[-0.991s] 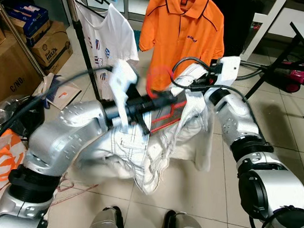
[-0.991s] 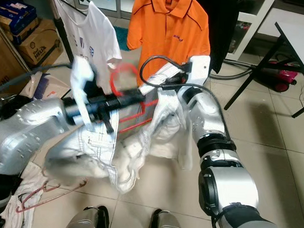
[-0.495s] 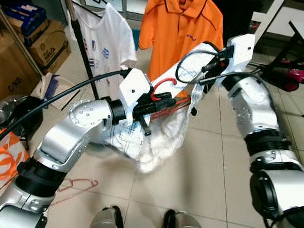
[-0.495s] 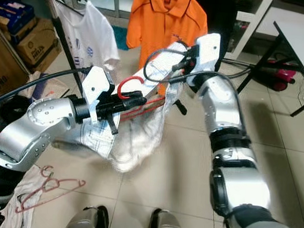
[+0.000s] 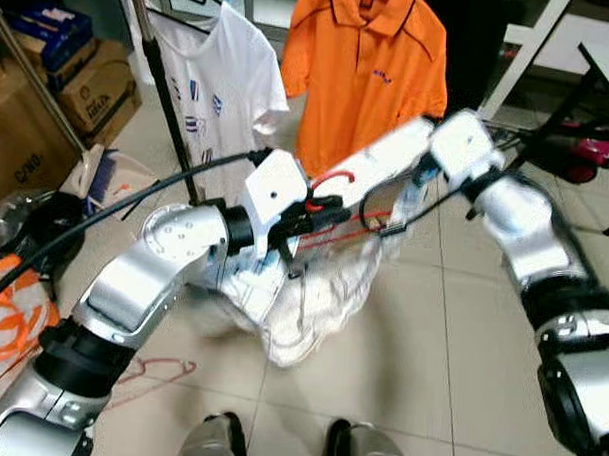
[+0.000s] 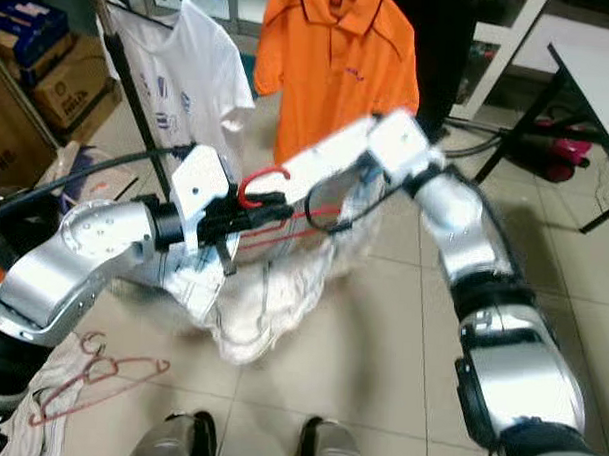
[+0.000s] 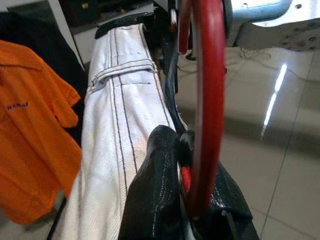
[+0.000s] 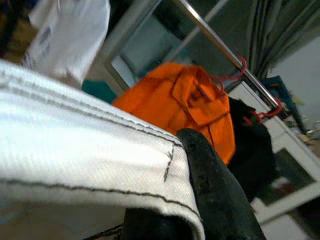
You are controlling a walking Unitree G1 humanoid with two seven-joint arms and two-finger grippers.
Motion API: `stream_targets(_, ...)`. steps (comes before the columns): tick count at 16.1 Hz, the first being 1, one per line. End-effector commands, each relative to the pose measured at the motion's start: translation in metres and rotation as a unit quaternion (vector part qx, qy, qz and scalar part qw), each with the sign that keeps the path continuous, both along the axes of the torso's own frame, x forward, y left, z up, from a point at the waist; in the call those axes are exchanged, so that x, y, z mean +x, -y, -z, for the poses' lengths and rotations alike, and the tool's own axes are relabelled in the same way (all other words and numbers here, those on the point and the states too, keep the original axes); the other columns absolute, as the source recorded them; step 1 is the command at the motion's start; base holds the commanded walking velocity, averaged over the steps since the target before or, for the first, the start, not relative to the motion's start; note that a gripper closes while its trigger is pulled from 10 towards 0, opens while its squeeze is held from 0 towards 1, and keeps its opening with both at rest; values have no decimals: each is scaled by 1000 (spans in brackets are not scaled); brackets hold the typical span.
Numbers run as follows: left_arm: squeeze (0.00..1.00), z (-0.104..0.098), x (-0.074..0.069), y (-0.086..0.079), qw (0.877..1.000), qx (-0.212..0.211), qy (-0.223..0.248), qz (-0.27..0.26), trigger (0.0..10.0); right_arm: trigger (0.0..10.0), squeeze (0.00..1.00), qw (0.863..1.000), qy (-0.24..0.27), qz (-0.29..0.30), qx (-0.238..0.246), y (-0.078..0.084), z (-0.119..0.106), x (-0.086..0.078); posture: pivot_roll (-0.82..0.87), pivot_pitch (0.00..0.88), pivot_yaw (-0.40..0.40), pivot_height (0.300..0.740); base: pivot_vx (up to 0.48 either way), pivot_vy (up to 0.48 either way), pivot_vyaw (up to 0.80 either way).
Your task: Hang hanger
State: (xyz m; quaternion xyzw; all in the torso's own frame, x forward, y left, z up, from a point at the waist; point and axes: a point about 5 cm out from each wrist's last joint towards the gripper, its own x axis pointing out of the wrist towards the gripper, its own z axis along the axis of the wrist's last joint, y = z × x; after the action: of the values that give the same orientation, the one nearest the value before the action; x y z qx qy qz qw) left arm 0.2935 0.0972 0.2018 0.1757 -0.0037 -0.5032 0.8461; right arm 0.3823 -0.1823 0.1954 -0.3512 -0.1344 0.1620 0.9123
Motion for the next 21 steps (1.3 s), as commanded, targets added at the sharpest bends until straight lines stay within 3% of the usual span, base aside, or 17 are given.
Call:
stream_targets(1,0,34,-1,-28,995,74,-57,-42,10000,0,0,983,63,170,20,77,-26,-4,-22,149,-68,740,0,0,0)
stream_targets(2,0,37,0,-29,994,80,-59,-46,10000,0,0,983,59,175,21,79,-22,-5,-22,149,-68,740,0,0,0)
stream_targets(5,0,35,-1,-26,995,70,-59,-43,10000,0,0,971,85,219,-51,87,-15,-7,-27,156,-67,740,0,0,0)
stream_targets(9,0,23,-5,-23,998,46,-48,-16,10000,0,0,961,60,259,-71,104,-5,-12,-28,156,-71,740,0,0,0)
stream_targets(11,0,25,-4,-33,994,96,-33,-27,10000,0,0,945,68,290,-137,117,-2,-16,-26,156,-72,740,0,0,0)
stream_targets(13,0,32,-2,-44,988,143,-29,-43,10000,0,0,936,67,306,-162,124,1,-20,-26,157,-71,740,0,0,0)
stream_targets(14,0,27,0,-45,991,123,-29,-49,10000,0,0,936,47,314,-150,128,6,-21,-27,157,-70,740,0,0,0)
stream_targets(15,0,12,1,-43,996,70,-28,-47,10000,0,0,941,-3,332,-57,134,16,-24,-26,157,-70,740,0,0,0)
stream_targets(17,0,-14,3,-41,999,-13,-18,-43,10000,0,0,941,-60,324,71,132,29,-25,-26,157,-69,740,0,0,0)
stream_targets(18,0,-36,4,-38,996,-83,1,-36,10000,0,0,936,-96,302,152,125,37,-23,-28,158,-68,740,0,0,0)
stream_targets(19,0,-47,3,-38,993,-117,13,-30,10000,0,0,932,-114,288,186,122,40,-22,-28,158,-68,740,0,0,0)
stream_targets(21,0,-86,-3,-37,971,-234,41,4,10000,0,0,917,-162,251,265,111,52,-21,-31,158,-68,740,0,0,0)
